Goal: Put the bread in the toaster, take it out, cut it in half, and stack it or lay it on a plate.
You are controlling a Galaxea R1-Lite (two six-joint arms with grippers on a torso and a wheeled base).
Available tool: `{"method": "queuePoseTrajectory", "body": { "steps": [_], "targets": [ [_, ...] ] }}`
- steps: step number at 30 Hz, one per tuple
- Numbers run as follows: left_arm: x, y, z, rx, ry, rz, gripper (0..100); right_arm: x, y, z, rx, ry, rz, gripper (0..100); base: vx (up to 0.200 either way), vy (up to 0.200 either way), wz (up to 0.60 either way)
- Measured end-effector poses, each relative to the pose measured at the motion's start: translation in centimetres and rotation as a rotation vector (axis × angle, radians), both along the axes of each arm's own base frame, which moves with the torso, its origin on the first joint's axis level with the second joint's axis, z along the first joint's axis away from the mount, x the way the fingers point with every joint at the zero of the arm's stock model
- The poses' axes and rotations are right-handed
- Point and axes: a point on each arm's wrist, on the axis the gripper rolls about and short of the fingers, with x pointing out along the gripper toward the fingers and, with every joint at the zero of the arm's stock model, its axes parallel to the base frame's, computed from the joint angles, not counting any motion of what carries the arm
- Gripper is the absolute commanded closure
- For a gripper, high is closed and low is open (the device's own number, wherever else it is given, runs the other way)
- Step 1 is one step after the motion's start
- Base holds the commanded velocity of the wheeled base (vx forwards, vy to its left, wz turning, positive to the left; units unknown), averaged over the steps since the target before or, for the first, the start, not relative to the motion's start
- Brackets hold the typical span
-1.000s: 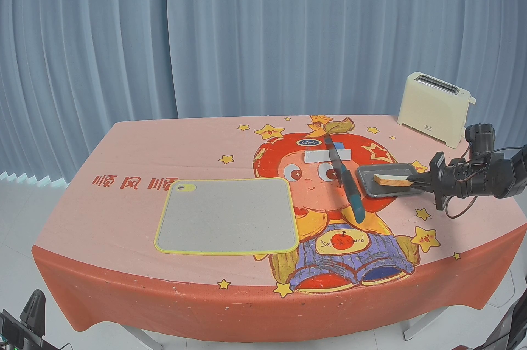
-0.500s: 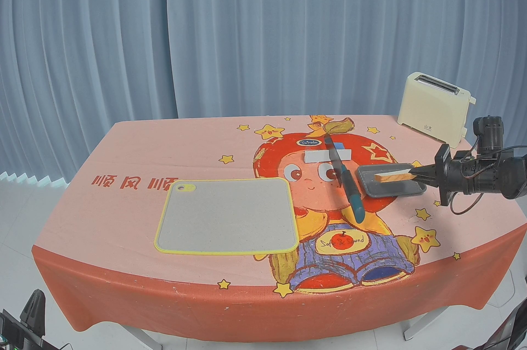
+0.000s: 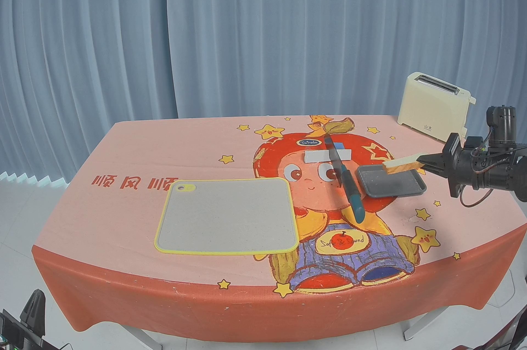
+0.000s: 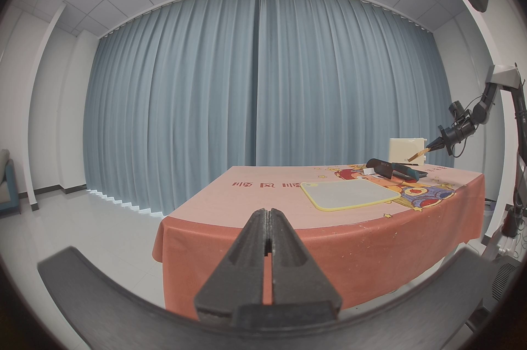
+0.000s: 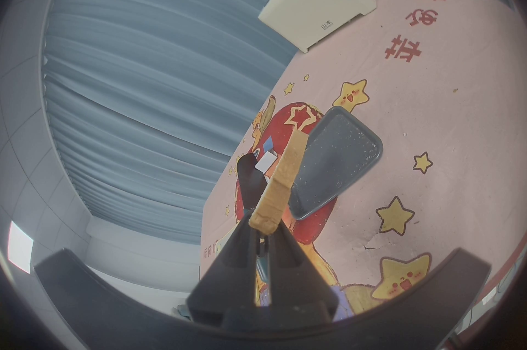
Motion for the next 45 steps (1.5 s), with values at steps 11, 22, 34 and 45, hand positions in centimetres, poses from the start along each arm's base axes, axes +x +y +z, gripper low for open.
{"method": "queuePoseTrajectory", "body": {
  "steps": [11, 22, 34, 45],
  "targets": [
    [0.0, 0.0, 0.0, 0.000, 0.000, 0.000, 100, -2.1, 1.6, 1.4, -0.087, -0.123, 0.049, 100, 0.000, 0.000, 0.00],
    [0.0, 0.0, 0.0, 0.000, 0.000, 0.000, 100, -3.6, 2.7, 1.8, -0.181, -0.313, 0.030, 100, 0.000, 0.000, 0.00],
    [0.0, 0.0, 0.0, 0.000, 0.000, 0.000, 100, -4.6, 3.1, 0.8, -0.270, -0.370, 0.081, 100, 0.000, 0.000, 0.00],
    [0.0, 0.0, 0.0, 0.000, 0.000, 0.000, 100, -5.3, 3.1, 0.3, -0.399, -0.549, 0.126, 100, 0.000, 0.000, 0.00]
  ]
}}
